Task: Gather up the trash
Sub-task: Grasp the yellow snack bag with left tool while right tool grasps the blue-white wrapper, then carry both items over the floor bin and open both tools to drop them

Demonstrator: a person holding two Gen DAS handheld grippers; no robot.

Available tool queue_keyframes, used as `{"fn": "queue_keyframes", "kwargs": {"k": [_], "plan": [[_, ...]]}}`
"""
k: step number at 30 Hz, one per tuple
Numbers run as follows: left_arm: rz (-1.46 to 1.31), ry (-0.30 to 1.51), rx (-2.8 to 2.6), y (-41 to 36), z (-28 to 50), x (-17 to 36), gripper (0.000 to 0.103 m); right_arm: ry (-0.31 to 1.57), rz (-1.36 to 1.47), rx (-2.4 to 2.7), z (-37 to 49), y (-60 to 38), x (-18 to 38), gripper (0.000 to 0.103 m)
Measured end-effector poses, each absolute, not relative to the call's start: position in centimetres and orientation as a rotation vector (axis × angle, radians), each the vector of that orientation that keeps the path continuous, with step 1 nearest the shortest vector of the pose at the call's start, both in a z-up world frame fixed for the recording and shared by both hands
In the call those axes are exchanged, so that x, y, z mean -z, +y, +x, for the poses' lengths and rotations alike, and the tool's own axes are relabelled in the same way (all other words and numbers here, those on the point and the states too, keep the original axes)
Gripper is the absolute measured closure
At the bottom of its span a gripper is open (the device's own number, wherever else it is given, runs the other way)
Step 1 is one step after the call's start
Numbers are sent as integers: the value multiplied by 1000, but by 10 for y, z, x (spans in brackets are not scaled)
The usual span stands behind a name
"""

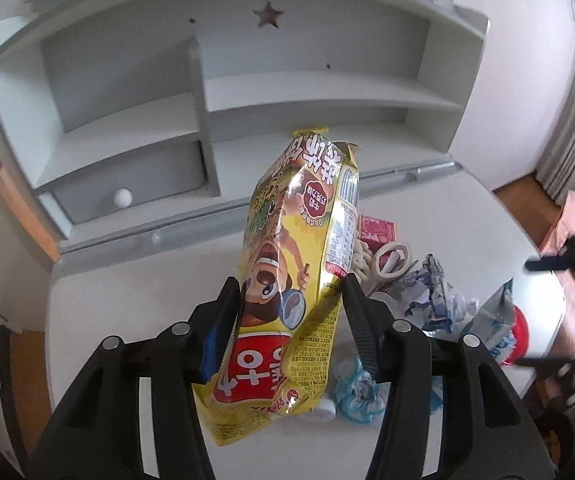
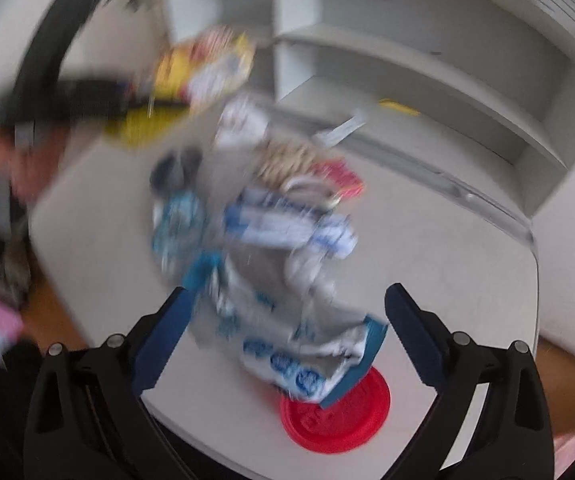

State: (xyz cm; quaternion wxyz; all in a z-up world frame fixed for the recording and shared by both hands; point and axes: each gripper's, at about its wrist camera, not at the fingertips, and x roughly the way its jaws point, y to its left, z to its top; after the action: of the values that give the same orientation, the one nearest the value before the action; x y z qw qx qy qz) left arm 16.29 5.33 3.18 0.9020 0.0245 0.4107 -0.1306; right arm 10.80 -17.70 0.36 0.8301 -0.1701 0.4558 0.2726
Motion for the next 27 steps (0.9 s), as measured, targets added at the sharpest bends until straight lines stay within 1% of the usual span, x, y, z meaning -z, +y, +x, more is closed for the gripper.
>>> {"fn": "queue_keyframes", "kwargs": {"k": [2,5,7,9,10,11,13,14,15,18,21,27], "plan": [[7,846,265,60,153,-33,51,990,-412,-622,100,-174,8,9],[-18,852,273,61,137,-28,51,962,-551,-632,85,-163,20,9],[-23,855,272,58,132,-25,51,935,-641,-632,77,-153,27,11],[-33,862,272,57,127,-23,51,923,-723,-623,75,-144,35,20],[-40,866,273,56,124,-22,51,920,-769,-622,75,-140,40,24],[-42,868,273,56,121,-22,51,917,-803,-621,75,-137,44,34],[-47,872,267,54,114,-22,51,891,-857,-601,73,-134,47,49],[-47,872,264,53,111,-23,51,875,-867,-594,73,-135,46,66],[-43,870,262,52,107,-26,51,871,-860,-606,73,-137,43,73],[-29,853,247,48,98,-36,51,803,-804,-651,65,-147,20,83],[-26,831,227,43,91,-47,51,739,-726,-655,57,-162,-7,84],[0,777,250,1,80,-66,51,701,-401,-641,54,-225,-46,84]]}}
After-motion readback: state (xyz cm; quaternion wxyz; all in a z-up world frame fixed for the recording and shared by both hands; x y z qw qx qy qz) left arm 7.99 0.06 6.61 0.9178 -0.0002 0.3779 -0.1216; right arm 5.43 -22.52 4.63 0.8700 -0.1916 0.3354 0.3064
